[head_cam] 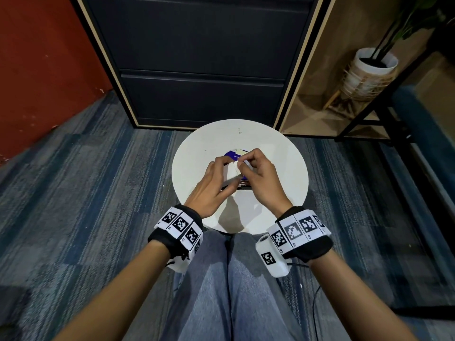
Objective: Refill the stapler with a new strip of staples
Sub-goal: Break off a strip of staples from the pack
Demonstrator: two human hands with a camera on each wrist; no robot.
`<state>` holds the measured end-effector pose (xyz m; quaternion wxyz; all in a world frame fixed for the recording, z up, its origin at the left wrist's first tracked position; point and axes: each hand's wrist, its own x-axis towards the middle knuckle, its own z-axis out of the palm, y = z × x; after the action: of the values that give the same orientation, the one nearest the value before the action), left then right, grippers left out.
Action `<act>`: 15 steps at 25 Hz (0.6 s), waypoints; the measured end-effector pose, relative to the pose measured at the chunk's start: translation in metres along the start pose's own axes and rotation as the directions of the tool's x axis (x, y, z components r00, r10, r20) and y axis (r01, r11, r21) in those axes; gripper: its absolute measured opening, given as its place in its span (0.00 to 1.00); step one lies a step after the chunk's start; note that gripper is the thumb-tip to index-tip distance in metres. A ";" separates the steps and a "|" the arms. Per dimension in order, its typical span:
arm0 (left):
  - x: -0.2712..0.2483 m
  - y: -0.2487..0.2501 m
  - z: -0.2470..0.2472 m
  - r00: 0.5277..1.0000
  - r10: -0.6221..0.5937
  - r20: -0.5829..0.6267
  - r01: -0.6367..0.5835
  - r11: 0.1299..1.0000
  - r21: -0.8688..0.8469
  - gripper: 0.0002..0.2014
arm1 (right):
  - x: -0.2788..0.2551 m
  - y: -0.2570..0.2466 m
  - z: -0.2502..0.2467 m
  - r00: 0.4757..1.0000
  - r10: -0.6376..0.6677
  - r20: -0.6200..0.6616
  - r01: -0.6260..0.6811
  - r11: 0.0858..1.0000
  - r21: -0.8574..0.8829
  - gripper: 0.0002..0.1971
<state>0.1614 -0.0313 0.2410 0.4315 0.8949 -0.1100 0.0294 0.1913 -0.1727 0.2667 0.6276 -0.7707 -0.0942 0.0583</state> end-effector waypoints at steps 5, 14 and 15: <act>0.001 -0.004 0.000 1.000 0.001 0.025 -0.001 1.000 0.000 0.21 | 0.002 0.003 -0.002 1.000 0.008 0.002 -0.008 0.998 -0.058 0.04; 0.002 -0.001 -0.002 0.996 -0.010 0.085 0.013 0.999 -0.029 0.21 | 0.001 0.001 -0.004 0.999 -0.032 0.043 0.038 0.989 -0.145 0.05; 0.003 -0.001 -0.001 0.997 -0.006 0.075 0.009 0.999 -0.040 0.20 | 0.000 0.004 -0.003 0.998 -0.045 0.042 0.051 0.986 -0.157 0.07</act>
<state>0.1645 -0.0303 0.2418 0.4451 0.8869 -0.1234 -0.0078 0.1917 -0.1763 0.2638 0.5639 -0.8141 -0.1290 0.0502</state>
